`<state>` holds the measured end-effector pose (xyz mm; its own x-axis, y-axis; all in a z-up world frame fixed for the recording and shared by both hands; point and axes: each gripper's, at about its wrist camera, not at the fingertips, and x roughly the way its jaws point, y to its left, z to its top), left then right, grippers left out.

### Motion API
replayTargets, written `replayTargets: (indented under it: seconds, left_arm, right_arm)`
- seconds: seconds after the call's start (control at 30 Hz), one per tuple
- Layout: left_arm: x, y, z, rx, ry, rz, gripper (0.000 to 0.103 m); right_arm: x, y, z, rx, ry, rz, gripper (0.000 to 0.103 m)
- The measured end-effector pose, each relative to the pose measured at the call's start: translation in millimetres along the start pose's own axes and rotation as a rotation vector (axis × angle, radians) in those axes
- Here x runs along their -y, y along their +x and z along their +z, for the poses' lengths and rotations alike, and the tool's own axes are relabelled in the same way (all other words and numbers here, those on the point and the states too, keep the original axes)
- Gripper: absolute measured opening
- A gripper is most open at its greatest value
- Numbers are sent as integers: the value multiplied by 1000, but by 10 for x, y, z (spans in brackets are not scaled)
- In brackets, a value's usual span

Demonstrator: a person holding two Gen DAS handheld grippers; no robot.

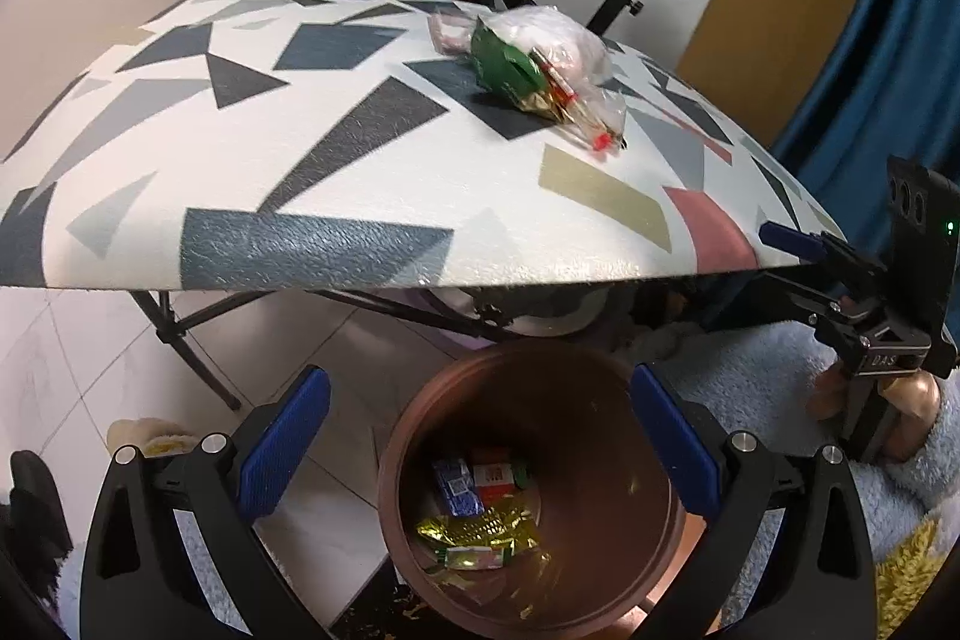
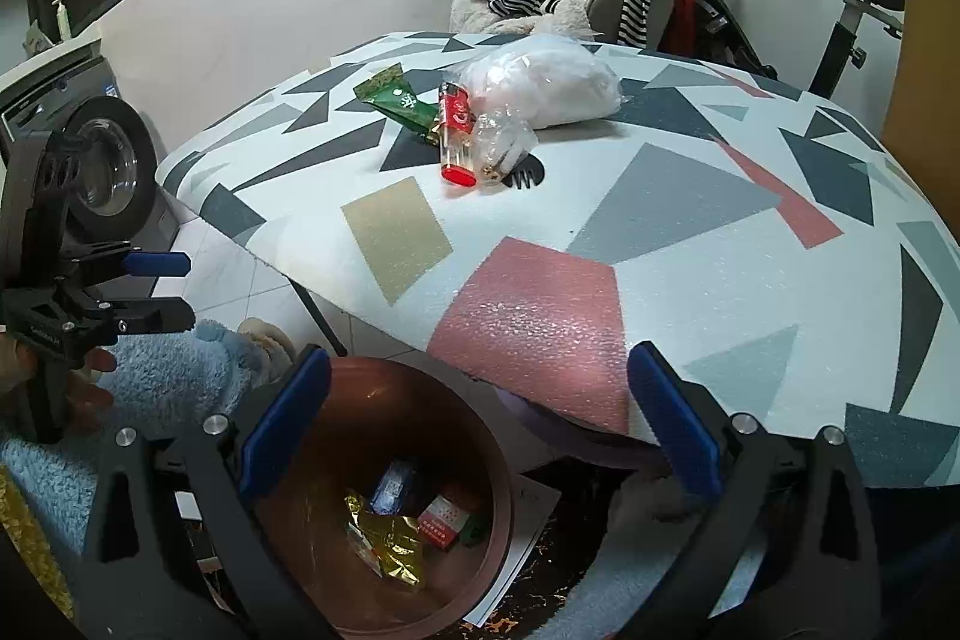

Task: Collect trash
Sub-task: 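Open the left gripper to drop the green packet into the bin, then move the right gripper to the clear wrapper and grasp it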

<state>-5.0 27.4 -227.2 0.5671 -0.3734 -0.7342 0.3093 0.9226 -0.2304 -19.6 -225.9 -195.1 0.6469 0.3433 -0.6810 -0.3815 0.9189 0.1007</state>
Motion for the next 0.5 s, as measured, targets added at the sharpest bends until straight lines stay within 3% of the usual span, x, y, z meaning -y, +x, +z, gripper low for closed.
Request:
replayTargets:
  seconds: [0.5]
  left_arm:
    - [80,-236,54,131,53,57,97]
  right_arm:
    - [259,-126,106,60,108,25,97]
